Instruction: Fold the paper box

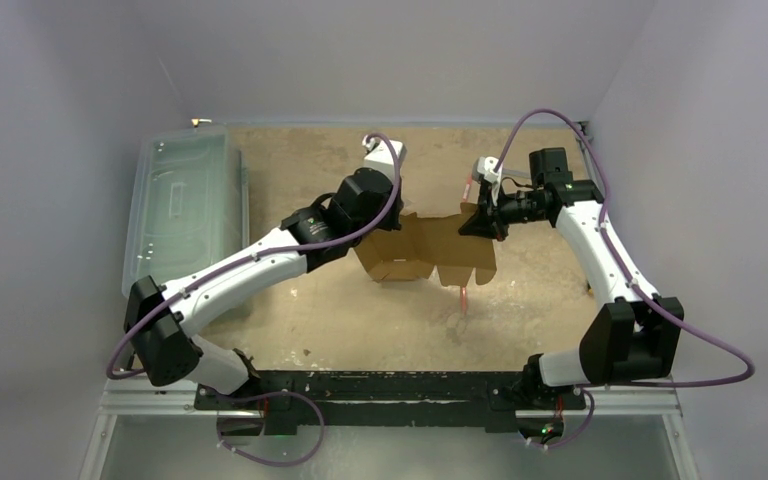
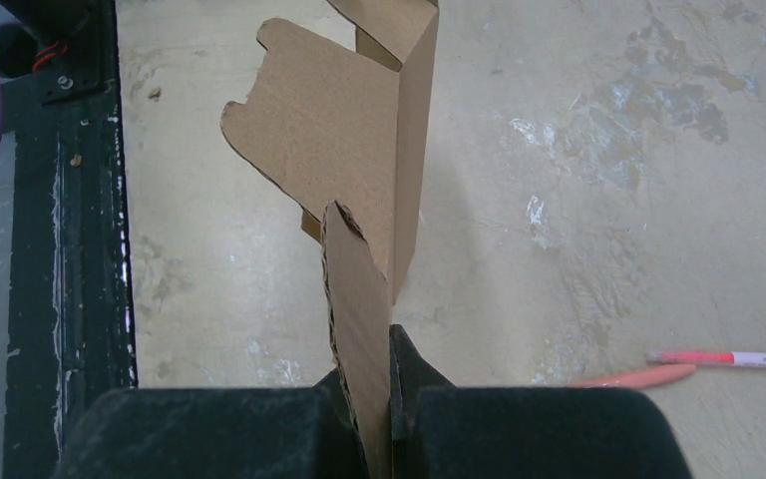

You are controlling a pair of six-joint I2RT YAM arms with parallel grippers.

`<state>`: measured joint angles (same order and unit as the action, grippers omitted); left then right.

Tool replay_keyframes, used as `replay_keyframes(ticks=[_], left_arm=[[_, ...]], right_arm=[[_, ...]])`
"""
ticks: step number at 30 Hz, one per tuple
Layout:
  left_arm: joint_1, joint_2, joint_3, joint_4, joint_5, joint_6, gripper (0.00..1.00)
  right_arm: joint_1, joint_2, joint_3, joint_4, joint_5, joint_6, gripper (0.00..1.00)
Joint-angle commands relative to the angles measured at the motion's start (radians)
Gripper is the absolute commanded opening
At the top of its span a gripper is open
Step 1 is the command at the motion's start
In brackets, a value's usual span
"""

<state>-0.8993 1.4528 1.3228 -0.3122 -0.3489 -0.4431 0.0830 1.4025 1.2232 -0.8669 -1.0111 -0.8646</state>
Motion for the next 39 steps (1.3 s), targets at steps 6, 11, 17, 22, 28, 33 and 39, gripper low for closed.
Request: replay_keyframes(ticks=[6,11,17,22,28,33,39], left_arm=[[-0.012,0.021,-0.006,0.03,0.001,0.029,0.0],[-0.015,0.026,-0.032,0.038,0.008,0.019,0.0],[-0.019,0.042,-0.043,0.048,0.023,0.015,0.0],[-0.025,0.05,-0.045,0.049,0.022,0.026,0.0],[-0.027,0.068,-0.056,0.066,0.003,0.033,0.0],[-0.027,0.076,-0.067,0.099,-0.012,0.037,0.0],[-0.027,0.084,-0.076,0.126,-0.02,0.043,0.0]], right_arm=[[-0.002,0.01,0.03,0.006,0.005,0.003,0.0],[0.0,0.012,0.031,0.002,0.005,0.001,0.0],[0.0,0.012,0.031,0.001,0.004,0.001,0.0],[0.001,0.013,0.031,0.002,0.003,0.001,0.0],[0.0,0.015,0.033,-0.001,0.002,-0.001,0.0],[0.0,0.015,0.033,-0.005,0.0,-0.002,0.0],[0.001,0.015,0.033,-0.006,0.0,-0.004,0.0]])
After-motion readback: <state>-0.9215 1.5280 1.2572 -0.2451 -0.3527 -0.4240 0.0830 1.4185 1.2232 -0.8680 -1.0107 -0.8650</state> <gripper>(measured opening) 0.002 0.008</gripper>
